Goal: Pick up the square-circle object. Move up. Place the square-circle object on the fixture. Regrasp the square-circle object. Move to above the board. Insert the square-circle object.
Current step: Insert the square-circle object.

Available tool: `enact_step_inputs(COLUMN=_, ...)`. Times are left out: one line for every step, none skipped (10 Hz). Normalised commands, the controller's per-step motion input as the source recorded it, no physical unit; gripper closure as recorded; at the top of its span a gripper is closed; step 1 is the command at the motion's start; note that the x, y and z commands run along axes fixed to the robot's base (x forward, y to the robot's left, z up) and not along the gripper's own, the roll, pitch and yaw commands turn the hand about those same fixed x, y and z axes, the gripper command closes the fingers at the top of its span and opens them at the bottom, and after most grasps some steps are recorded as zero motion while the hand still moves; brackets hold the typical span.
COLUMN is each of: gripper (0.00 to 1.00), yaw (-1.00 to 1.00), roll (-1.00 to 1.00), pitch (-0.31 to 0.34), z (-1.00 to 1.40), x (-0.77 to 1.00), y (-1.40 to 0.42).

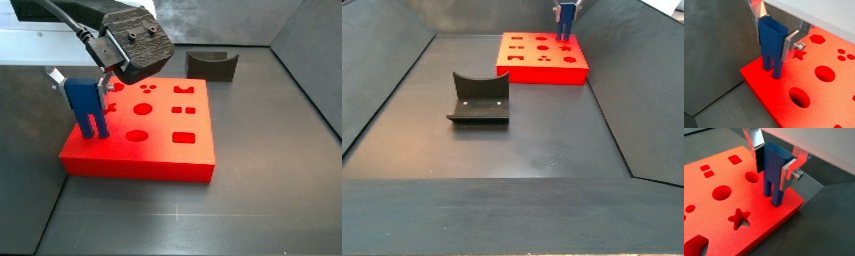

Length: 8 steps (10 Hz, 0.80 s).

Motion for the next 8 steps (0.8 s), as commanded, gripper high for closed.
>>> enact_step_inputs(gripper=1.00, yaw=-0.12, roll=-0.12, pitch=-0.067, z=-0.42, x=0.00, y=0.00)
enact_step_inputs(gripper=1.00, yaw=-0.17, roll=-0.15, pitch=-0.143, z=-0.70, x=0.00, y=-0.02)
enact_step_inputs(gripper=1.00, yaw=-0.24, roll=-0.15, pitch=-0.160, z=-0.72, x=0.00, y=-0.09)
enact_step_inputs(gripper=1.00, yaw=-0.25, roll=-0.15, pitch=-0.150, z=-0.74, x=0.00, y=-0.08)
enact_step_inputs(gripper=1.00, yaw=-0.19, roll=-0.14, pitch=-0.151, z=-0.74, x=0.00, y=0.00)
enact_step_inputs(gripper=1.00, yaw=-0.01, roll=-0.12, pitch=-0.189, z=-0.70, x=0.00, y=0.00)
enact_step_inputs(gripper=1.00, yaw=0.01, roll=-0.12, pitch=-0.234, z=-0.29, x=-0.22, y=-0.02)
enact_step_inputs(gripper=1.00, yaw=0.00, roll=0.00, pitch=-0.003, z=0.00, x=0.00, y=0.00)
